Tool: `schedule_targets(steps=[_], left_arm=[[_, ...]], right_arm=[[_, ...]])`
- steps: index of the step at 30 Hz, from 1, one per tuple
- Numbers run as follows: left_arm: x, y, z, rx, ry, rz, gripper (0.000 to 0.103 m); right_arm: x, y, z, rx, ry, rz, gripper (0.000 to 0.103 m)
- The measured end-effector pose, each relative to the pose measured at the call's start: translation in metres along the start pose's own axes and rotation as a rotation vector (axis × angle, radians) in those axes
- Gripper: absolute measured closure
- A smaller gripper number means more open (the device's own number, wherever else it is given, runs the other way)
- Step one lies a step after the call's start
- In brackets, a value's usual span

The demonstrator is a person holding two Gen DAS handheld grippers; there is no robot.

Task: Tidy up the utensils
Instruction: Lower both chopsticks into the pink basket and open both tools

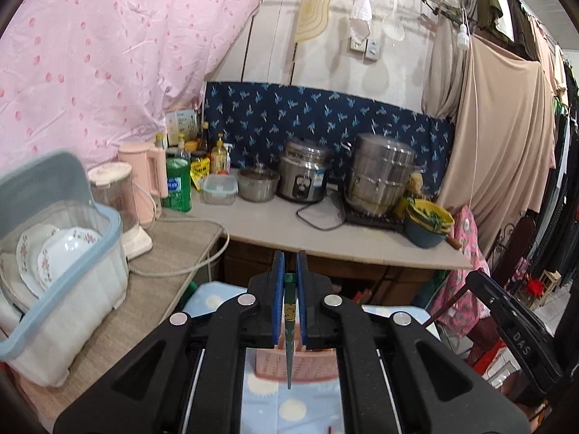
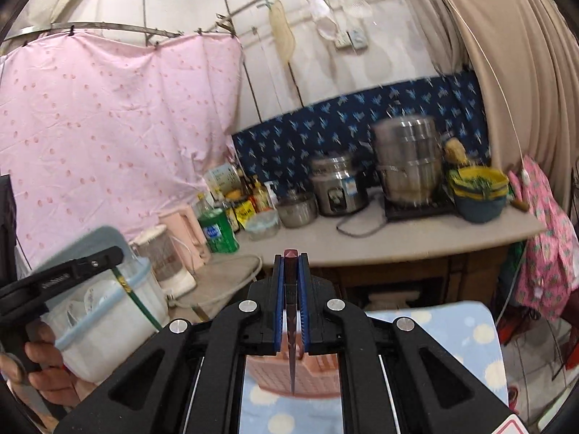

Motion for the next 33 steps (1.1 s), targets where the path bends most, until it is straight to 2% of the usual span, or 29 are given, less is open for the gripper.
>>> schedule_targets(steps=[4, 8, 11, 14, 15, 17, 18, 20, 23, 25, 26, 28, 33], left_arm=[[-0.026, -0.019, -0.002, -0.011, 0.006, -0.035, 0.096], [-0.031, -0.044, 0.001, -0.019, 0.012, -0.042, 0.096], [-0.02, -0.066, 0.007, -0.028, 0.011, -0.043, 0.096], [0.001, -0.091, 0.013, -0.032, 0.002, 0.001, 0.095], [0.01, -0.096, 0.017, -0.041, 0.003, 0.008, 0.093], [0.021, -0.097, 0.021, -0.046, 0.004, 0.019, 0.078], [0.024, -0.095, 0.024, -0.048, 0.009, 0.02, 0.075], [0.029, -0.086, 0.031, -0.052, 0.027, 0.026, 0.07], [0.037, -0.065, 0.039, -0.039, 0.058, 0.036, 0.067], [0.044, -0.049, 0.044, -0.047, 0.057, 0.038, 0.063], [0.05, -0.04, 0.047, -0.052, 0.053, 0.046, 0.059], [0.066, -0.023, 0.052, -0.053, 0.047, 0.065, 0.057], [0.122, 0.013, 0.065, -0.092, 0.015, 0.126, 0.052]], right_arm=[[-0.03, -0.018, 0.014, -0.012, 0.018, -0.034, 0.095], [-0.04, -0.042, 0.024, -0.017, 0.028, -0.041, 0.095], [-0.025, -0.065, 0.024, -0.012, 0.03, -0.017, 0.095], [0.003, -0.083, 0.019, -0.016, 0.013, 0.036, 0.095], [0.011, -0.086, 0.016, -0.009, 0.013, 0.05, 0.094], [0.025, -0.088, 0.012, -0.003, 0.01, 0.073, 0.09], [0.028, -0.086, 0.011, -0.002, 0.01, 0.076, 0.086], [0.032, -0.078, 0.009, 0.001, 0.01, 0.072, 0.08], [0.035, -0.053, 0.007, -0.002, 0.004, 0.061, 0.073], [0.041, -0.034, 0.008, -0.001, 0.003, 0.055, 0.062], [0.047, -0.023, 0.009, -0.007, 0.003, 0.057, 0.06], [0.059, -0.004, 0.011, -0.009, 0.01, 0.068, 0.06], [0.118, 0.052, 0.019, 0.008, 0.034, 0.144, 0.059]])
Point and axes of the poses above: each gripper's, at about its wrist camera, not at the fingertips, and y roughly against the way its jaws point, z to its left, x to its underside, the point moved 7 cm from there along -y, roughly the way its jaws point, and after that the axes turned 5 degrees about y, right-handed, at the moved point
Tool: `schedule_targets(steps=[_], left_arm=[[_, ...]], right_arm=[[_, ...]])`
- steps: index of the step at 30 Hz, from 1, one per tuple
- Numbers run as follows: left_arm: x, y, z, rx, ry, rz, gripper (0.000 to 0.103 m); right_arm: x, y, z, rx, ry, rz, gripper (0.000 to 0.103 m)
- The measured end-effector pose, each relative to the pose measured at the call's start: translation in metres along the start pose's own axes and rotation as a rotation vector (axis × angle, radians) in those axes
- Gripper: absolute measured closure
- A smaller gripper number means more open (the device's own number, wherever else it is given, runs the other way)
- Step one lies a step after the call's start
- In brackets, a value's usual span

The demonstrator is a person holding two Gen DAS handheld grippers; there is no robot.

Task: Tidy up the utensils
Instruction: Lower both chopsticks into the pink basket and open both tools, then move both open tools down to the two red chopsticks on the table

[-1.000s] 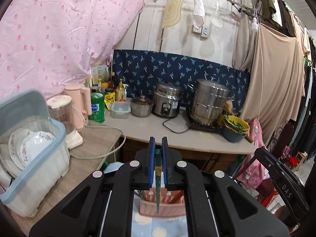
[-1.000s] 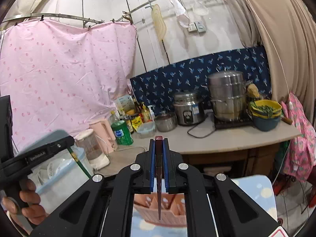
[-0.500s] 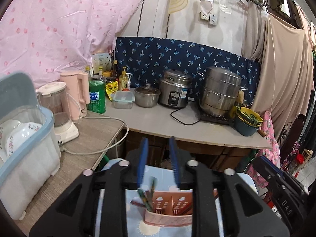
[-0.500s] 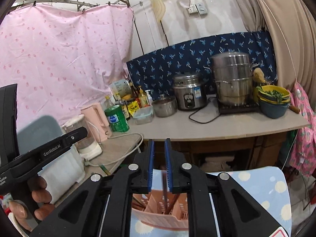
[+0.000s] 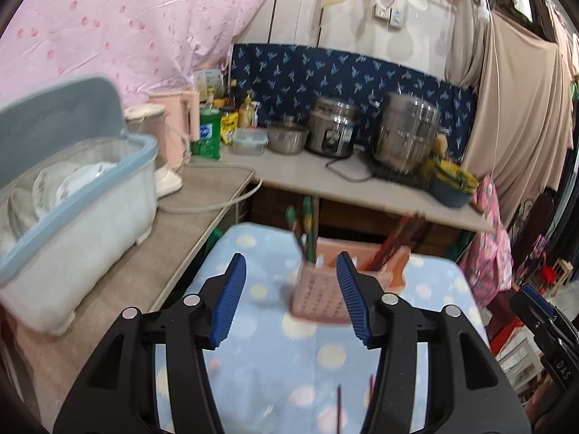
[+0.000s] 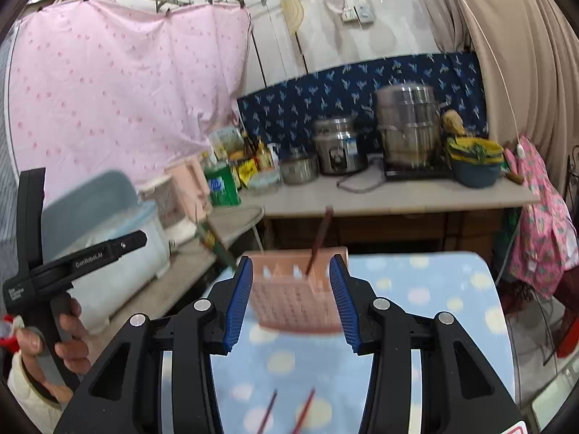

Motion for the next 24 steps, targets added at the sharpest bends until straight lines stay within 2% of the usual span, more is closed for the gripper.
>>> schedule_targets(steps=[8, 16, 19, 24], left_arm=[[0.11, 0.029, 0.028, -0.083, -0.049, 0.1, 0.049], [0.207, 0.039, 0.042, -0.1, -0.056, 0.235, 0.049], [0.232, 0.042, 0.045, -0.104, -0.049, 0.27, 0.047], [0.258, 0.046, 0.049, -0.108, -0.057, 0.3, 0.044]], right_arm=[[0.122, 0.04, 0.02, 0.035, 0.003, 0.168, 0.059], [0.221, 0.053, 0.046, 0.042, -0.007, 0.3, 0.059], [0.252, 0.051, 0.055, 0.048, -0.009, 0.341, 0.059], [0.277, 0.043, 0.065, 0.038, -0.028, 0.377, 0.059]])
Point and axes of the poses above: each gripper's, at about its wrist camera, not at the fingertips, and y roughly against the way its jaws point, z to its left, x to its underside, the point moved 7 cm from there along -y, roughly the way its jaws point, and after that the axes turned 5 degrees about y, right-handed, at the moved point
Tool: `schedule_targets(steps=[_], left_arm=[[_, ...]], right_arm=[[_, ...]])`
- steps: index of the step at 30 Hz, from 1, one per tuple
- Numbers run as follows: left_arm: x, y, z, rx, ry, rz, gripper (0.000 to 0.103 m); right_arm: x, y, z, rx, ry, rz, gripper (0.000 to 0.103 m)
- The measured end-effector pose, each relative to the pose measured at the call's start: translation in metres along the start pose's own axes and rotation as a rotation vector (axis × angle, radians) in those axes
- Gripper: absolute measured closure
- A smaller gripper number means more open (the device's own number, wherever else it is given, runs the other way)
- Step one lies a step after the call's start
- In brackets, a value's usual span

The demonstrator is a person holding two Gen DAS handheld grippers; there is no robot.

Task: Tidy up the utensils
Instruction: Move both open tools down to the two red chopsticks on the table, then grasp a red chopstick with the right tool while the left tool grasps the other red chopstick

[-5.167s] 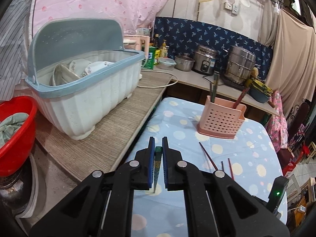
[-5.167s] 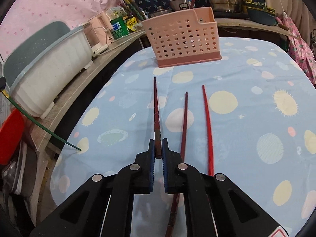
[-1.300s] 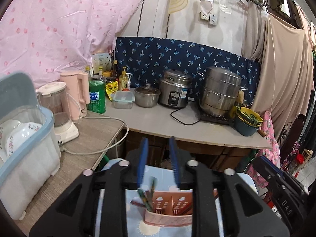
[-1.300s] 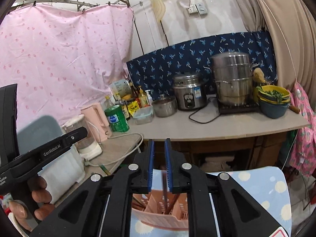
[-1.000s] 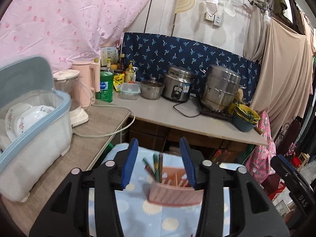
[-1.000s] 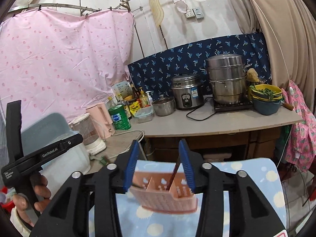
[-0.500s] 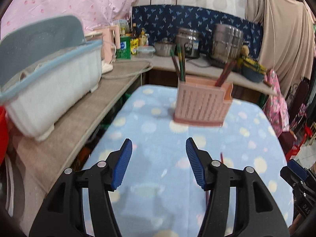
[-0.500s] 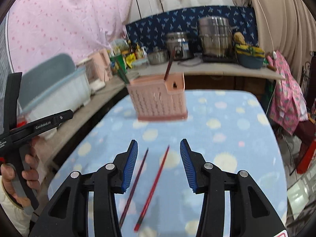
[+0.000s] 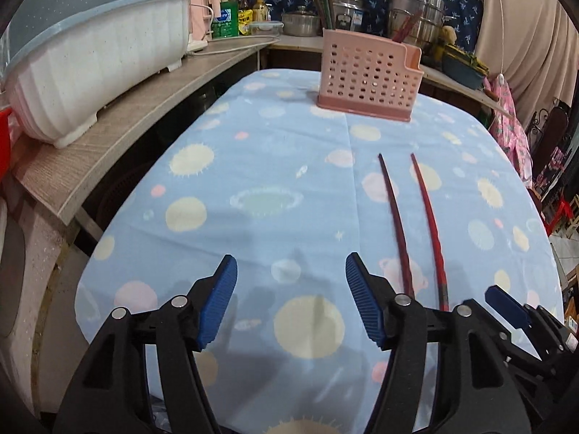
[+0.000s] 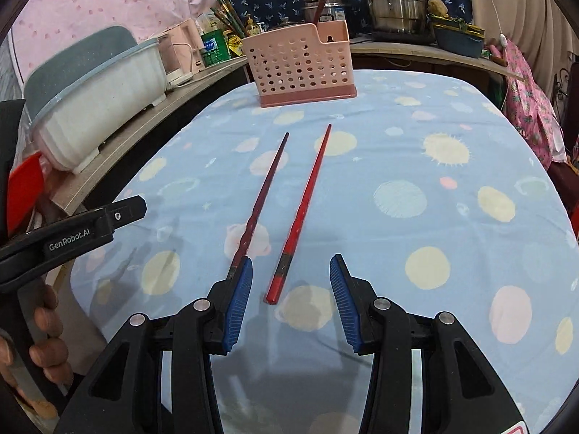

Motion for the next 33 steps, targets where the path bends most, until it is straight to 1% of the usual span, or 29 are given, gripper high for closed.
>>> schedule_targets(steps=[3, 6, 8, 12, 14, 15, 16, 17, 19, 22, 27, 31, 33], left_arm=[[0.008, -0.001, -0.002, -0.007, -0.012, 0.002, 0.042], [0.011, 0.0, -0.003, -0.012, -0.025, -0.005, 0.039], [0.012, -0.001, -0.004, -0.01, -0.028, -0.004, 0.039], [0.015, -0.003, -0.007, -0.002, -0.032, 0.006, 0.039], [0.018, -0.004, -0.01, 0.002, -0.037, 0.012, 0.038], [0.019, -0.004, -0.011, 0.002, -0.039, 0.015, 0.038], [0.021, -0.004, -0.013, 0.005, -0.041, 0.019, 0.037], [0.022, -0.004, -0.014, 0.008, -0.042, 0.021, 0.033], [0.025, -0.004, -0.018, 0.011, -0.047, 0.023, 0.031], [0.031, -0.004, -0.026, 0.021, -0.062, 0.028, 0.03], [0.042, -0.004, -0.044, 0.06, -0.088, 0.046, 0.027], [0.051, -0.01, -0.062, 0.082, -0.118, 0.056, 0.027], [0.053, -0.014, -0.068, 0.086, -0.124, 0.058, 0.029]], right_arm=[[0.005, -0.01, 0.004, 0.003, -0.008, 0.015, 0.06], [0.009, -0.017, 0.006, 0.01, -0.016, 0.024, 0.062], [0.008, -0.021, 0.007, 0.019, -0.016, 0.028, 0.068], [0.007, -0.025, 0.006, 0.042, -0.011, 0.025, 0.075], [0.007, -0.025, 0.004, 0.056, -0.01, 0.023, 0.081], [0.007, -0.025, 0.002, 0.064, -0.011, 0.021, 0.087], [0.008, -0.025, -0.001, 0.069, -0.013, 0.021, 0.093], [0.008, -0.025, -0.003, 0.073, -0.018, 0.021, 0.095], [0.01, -0.022, -0.009, 0.062, -0.039, 0.019, 0.096], [0.014, -0.017, -0.014, 0.064, -0.048, 0.017, 0.096], [0.026, -0.002, -0.025, 0.065, -0.078, 0.01, 0.096], [0.034, 0.006, -0.031, 0.063, -0.095, 0.013, 0.096], [0.037, 0.008, -0.032, 0.059, -0.098, 0.014, 0.096]])
Point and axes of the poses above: each gripper's, at about its wrist camera, not at the fingertips, and y roughly against the way its jaws point, z to its left, x to its underside, the point moved 7 cm from there along -y, roughly the way its jaws point, and after that the axes turned 5 degrees about y, right-handed, at the moved point
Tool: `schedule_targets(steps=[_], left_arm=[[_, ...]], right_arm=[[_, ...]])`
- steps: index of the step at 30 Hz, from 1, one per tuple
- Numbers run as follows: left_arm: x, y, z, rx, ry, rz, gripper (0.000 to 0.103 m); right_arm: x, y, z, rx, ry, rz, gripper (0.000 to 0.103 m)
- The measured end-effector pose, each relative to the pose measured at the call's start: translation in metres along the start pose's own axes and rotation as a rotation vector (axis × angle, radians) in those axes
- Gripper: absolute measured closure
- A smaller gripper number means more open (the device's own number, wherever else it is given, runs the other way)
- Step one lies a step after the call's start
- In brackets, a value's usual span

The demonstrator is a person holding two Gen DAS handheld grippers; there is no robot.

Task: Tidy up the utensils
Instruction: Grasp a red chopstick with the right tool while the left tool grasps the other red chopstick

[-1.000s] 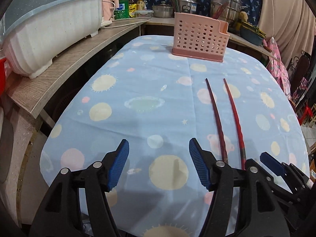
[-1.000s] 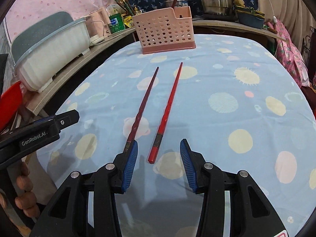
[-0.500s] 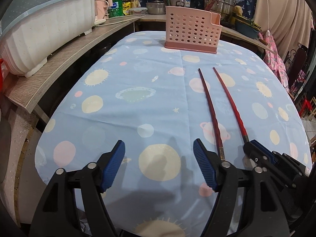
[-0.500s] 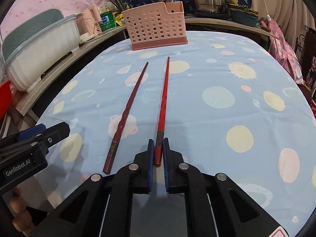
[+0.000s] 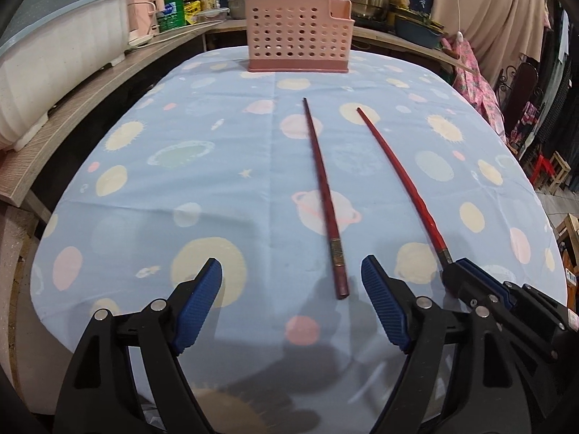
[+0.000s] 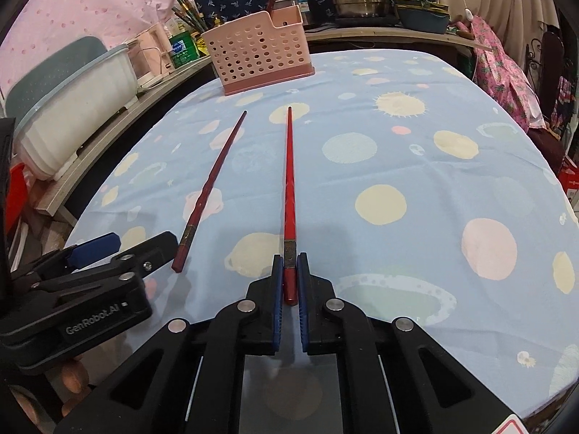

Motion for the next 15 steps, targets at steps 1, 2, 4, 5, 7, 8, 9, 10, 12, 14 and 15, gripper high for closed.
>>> schedule_targets(steps=[1, 2, 4, 5, 7, 8, 9, 10, 12, 14, 15], left_arm=[[0.0006, -0.0034, -0.002, 0.0, 0.0, 0.006, 0.034], [0.0016, -0.0075, -0.0037, 0.003, 0.0, 0.019, 0.041], [0.0031, -0.0118, -0.0046, -0.002, 0.006, 0.027, 0.045], [0.0033, -0.0122, -0.0053, -0.009, 0.001, 0.026, 0.047], [0.0028, -0.0119, -0.0051, -0.013, 0.002, 0.024, 0.052], [0.0023, -0.0113, -0.0043, -0.015, 0.003, 0.022, 0.057], [0.0019, -0.011, -0.0041, -0.016, 0.001, 0.023, 0.059], [0.0015, -0.0104, -0.0036, -0.016, 0.0, 0.023, 0.064], [0.0011, -0.0103, -0.0035, -0.017, -0.005, 0.024, 0.073], [0.001, -0.0101, -0.0047, -0.015, -0.012, 0.026, 0.091], [0.0009, -0.0104, -0.0053, -0.011, -0.015, 0.03, 0.095]], right_arm=[[0.0005, 0.0005, -0.0002, -0.001, -0.001, 0.0, 0.096], [0.0008, 0.0009, -0.0005, -0.002, -0.002, 0.0, 0.096], [0.0011, 0.0009, -0.0005, -0.004, -0.003, 0.0, 0.096], [0.0013, 0.001, -0.0006, -0.006, -0.003, 0.0, 0.096], [0.0013, 0.0011, -0.0007, -0.009, -0.004, 0.0, 0.096], [0.0016, 0.0014, -0.0011, -0.009, -0.004, 0.0, 0.096], [0.0015, 0.0013, -0.0011, -0.009, -0.004, -0.001, 0.096], [0.0018, 0.0012, -0.001, -0.009, -0.003, 0.0, 0.096], [0.002, 0.0013, -0.001, -0.008, -0.001, 0.0, 0.096], [0.0019, 0.0008, -0.0013, -0.006, 0.002, 0.001, 0.096], [0.0021, 0.0011, -0.0012, -0.007, 0.003, 0.003, 0.096]])
Point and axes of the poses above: each gripper's, at about its wrist camera, not at the fingertips, and y roughly against the way its jaws point, z to its left, x to its underside, the point moved 7 cm from there along -y, roughly the way its jaws point, and after that the axes turned 5 degrees about y, right-handed, at the moved point
